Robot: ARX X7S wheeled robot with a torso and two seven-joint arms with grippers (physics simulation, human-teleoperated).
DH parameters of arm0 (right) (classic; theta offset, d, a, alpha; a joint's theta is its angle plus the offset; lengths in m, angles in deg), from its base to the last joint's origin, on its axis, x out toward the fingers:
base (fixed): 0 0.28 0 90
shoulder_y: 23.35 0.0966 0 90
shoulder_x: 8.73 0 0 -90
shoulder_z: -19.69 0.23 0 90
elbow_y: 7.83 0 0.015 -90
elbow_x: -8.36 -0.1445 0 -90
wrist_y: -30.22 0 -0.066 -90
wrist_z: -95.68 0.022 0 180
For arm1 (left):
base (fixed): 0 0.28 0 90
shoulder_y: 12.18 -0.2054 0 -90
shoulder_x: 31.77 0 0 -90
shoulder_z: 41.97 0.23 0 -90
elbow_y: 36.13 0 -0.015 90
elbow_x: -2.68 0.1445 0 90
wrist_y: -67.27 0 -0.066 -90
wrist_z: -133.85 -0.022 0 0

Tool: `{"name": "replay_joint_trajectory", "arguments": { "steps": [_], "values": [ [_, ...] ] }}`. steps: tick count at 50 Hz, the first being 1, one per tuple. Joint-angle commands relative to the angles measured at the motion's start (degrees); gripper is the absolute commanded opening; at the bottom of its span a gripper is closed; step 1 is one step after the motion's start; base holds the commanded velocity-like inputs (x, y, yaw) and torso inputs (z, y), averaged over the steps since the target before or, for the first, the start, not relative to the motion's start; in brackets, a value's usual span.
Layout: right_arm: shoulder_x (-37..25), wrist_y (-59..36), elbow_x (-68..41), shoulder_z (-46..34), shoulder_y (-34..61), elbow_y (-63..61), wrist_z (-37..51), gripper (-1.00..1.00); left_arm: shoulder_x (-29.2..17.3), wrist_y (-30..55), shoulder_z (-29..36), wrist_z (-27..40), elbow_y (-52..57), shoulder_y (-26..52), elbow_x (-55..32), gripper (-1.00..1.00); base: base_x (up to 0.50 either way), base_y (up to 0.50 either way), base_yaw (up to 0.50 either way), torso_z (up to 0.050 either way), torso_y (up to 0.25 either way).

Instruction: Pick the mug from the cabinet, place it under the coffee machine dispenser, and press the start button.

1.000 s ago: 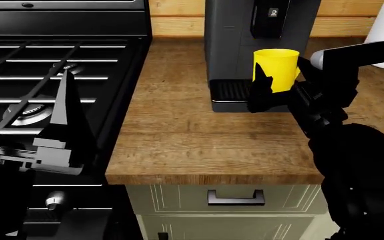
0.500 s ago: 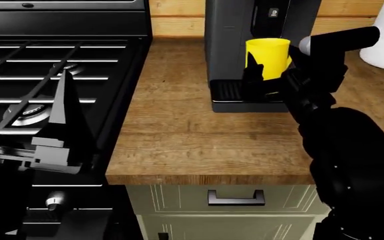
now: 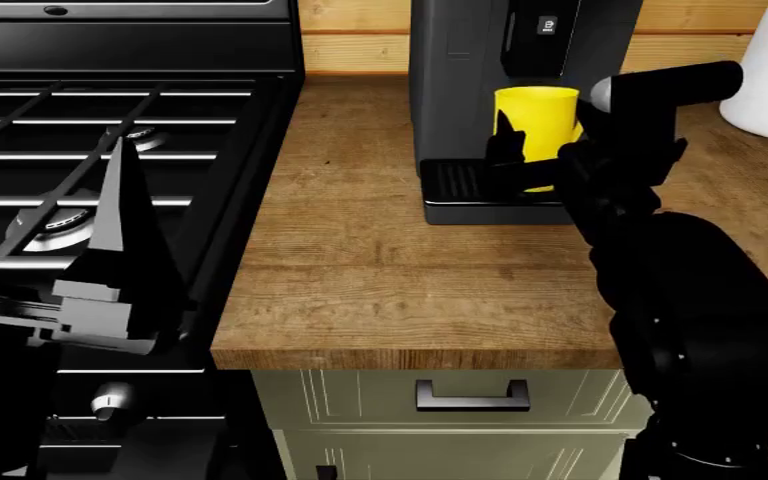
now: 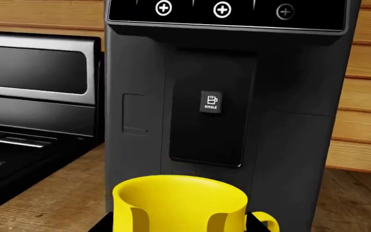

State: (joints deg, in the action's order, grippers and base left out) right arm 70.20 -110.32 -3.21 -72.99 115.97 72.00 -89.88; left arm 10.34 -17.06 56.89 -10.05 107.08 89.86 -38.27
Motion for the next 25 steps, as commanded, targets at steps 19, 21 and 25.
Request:
{"name": "replay_joint_trajectory", "arguments": {
  "steps": [19, 21, 25],
  "values": [
    [1.46, 8.91, 2.05, -0.87, 1.93, 7.02, 1.23, -1.0, 0.32, -2.78, 0.58, -1.46, 0.14, -0.53, 6.58, 1.0, 0.0, 0.0, 0.0, 0.0, -0.047],
    [1.71, 9.5, 2.08, -1.09, 2.38, 7.98, 1.28, -1.0, 0.35, -2.97, 0.63, -1.55, 0.03, -0.64, 6.72, 1.0, 0.0, 0.0, 0.0, 0.0, -0.25],
    [2.12, 10.46, 2.12, -1.49, 3.22, 9.7, 1.39, -1.0, 0.37, -3.96, 0.01, -1.66, -0.14, -1.12, 4.9, 1.0, 0.0, 0.0, 0.0, 0.0, -0.083]
  ]
}}
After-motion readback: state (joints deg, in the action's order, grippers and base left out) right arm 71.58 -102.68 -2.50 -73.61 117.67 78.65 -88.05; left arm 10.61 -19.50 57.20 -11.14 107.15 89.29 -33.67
